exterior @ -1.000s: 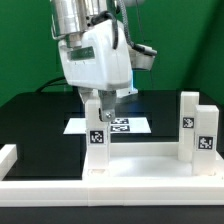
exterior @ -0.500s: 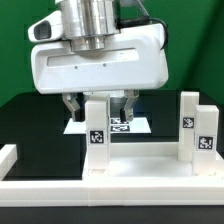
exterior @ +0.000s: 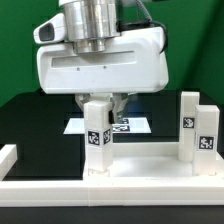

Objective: Assemble desk

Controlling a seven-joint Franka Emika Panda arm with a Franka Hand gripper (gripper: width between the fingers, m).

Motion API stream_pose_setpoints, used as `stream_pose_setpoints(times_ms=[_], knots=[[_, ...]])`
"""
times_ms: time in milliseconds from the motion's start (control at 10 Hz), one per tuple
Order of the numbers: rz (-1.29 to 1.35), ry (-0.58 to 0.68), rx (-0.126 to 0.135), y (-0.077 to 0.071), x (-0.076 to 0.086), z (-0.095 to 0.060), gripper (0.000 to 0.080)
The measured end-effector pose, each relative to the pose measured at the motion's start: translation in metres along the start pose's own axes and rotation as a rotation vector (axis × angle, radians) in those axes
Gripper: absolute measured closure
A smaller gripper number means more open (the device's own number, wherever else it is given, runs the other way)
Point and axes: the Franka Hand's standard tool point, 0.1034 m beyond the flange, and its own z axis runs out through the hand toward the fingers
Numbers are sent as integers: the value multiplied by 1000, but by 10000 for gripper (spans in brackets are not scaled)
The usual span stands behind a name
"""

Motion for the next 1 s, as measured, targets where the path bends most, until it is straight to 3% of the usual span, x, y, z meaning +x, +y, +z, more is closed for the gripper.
stream_pose_setpoints(times_ms=[300,500,800,900,1000], knots=[[622,-10,16,-3,1,-2,506],[979,-61,85,-3,3,0,506],[979,-62,82,-6,0,1,506],[898,-56,79,-7,-1,1,455],[580,-34,46,-10,-6,5,289]])
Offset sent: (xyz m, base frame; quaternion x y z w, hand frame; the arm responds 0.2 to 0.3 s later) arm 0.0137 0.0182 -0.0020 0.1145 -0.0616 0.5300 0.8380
